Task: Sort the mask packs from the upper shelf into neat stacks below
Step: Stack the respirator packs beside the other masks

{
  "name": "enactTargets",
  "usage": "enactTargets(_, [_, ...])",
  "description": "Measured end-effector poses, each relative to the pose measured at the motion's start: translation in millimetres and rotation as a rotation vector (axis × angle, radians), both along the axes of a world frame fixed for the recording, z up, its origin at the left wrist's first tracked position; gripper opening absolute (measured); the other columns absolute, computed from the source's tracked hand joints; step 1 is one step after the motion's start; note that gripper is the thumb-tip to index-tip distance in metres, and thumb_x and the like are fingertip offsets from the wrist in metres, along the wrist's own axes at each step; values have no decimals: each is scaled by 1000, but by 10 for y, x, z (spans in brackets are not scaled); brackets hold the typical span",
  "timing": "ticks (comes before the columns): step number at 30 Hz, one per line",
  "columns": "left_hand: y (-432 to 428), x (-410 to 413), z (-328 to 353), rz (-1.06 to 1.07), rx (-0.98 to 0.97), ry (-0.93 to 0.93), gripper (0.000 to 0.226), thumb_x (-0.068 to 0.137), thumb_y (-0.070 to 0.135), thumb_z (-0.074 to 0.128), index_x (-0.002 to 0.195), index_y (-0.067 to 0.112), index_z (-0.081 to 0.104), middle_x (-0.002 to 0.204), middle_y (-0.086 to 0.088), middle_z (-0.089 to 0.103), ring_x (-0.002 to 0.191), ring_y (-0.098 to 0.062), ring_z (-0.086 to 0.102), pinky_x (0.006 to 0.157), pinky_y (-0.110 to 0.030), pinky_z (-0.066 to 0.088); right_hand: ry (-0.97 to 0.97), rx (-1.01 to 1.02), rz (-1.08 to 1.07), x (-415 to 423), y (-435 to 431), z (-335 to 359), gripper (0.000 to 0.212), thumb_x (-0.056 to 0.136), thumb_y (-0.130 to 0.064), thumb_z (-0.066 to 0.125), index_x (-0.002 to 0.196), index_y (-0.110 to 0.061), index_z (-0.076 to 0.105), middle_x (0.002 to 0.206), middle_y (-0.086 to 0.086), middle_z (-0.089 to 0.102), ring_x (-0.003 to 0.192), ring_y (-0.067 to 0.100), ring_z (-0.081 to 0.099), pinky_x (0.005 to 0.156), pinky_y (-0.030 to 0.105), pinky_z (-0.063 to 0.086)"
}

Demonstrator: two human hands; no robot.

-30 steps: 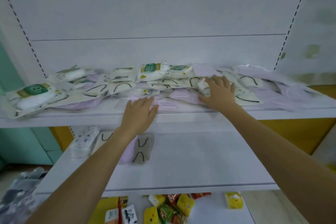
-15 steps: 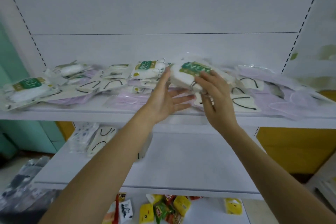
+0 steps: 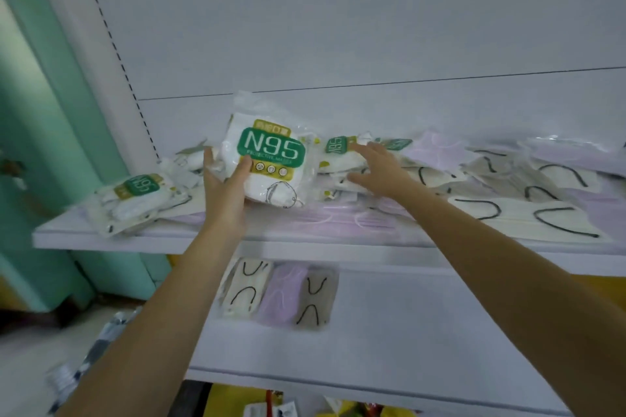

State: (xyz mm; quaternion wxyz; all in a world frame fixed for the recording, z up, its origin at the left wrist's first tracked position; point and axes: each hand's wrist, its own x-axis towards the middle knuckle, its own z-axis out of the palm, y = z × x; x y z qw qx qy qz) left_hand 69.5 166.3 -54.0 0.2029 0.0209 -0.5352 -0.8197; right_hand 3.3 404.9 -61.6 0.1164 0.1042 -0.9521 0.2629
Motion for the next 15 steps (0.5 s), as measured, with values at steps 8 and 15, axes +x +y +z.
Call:
enactTargets(8, [-447, -316, 50, 0, -95, -39, 63, 91, 1, 55, 139, 36, 37, 135, 0, 51, 103, -21, 64, 86, -55, 52, 9, 1, -222, -456, -186, -97, 33, 91, -23, 55, 124, -20, 60, 138, 14, 48, 123, 29, 47, 104, 35, 36])
enactTargets(15, [-461, -607, -65, 44, -440, 44, 54, 95, 1, 42, 142, 28, 40, 133, 12, 38, 116, -9, 48, 97, -29, 45, 256, -220, -397, -317, -198, -4, 27, 96, -23, 47, 109, -4, 62, 117, 16, 60, 109, 32, 53, 86, 30, 38])
